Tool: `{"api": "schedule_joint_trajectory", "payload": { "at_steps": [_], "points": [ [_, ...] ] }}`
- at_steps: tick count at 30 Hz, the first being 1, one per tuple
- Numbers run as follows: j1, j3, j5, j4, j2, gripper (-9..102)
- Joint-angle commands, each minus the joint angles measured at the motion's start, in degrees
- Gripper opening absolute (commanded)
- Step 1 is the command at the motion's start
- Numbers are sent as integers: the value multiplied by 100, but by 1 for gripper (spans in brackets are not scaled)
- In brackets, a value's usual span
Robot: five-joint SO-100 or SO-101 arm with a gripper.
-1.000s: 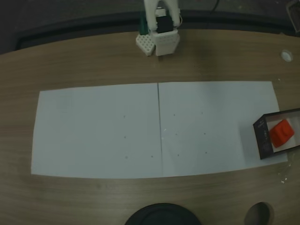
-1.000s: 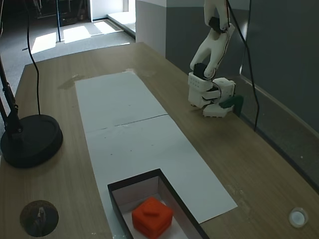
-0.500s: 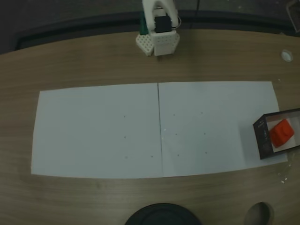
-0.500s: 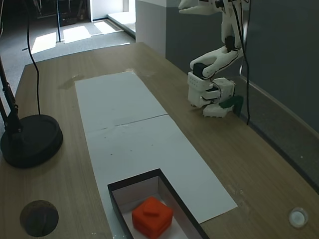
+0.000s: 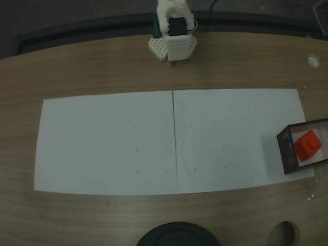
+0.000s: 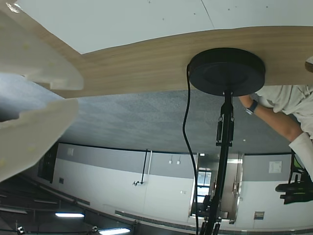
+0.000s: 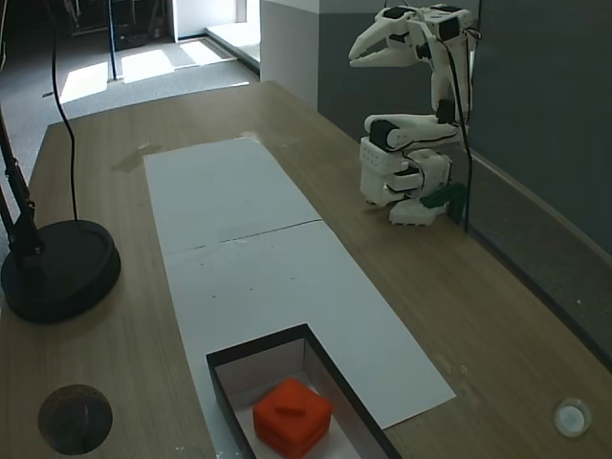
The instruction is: Grab a orange square and put it in the box.
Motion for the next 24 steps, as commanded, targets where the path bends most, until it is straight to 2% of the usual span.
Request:
{"api": "schedule_joint_trajectory", "payload": {
  "at_steps": [1, 8, 14, 24],
  "points": [
    [26, 281, -18, -290, 158, 0],
    [26, 1125, -308, -1125, 993, 0],
    [35, 1767, -668, -1635, 1037, 0],
    [44, 3630, -677, -3349, 1037, 0]
  ]
}}
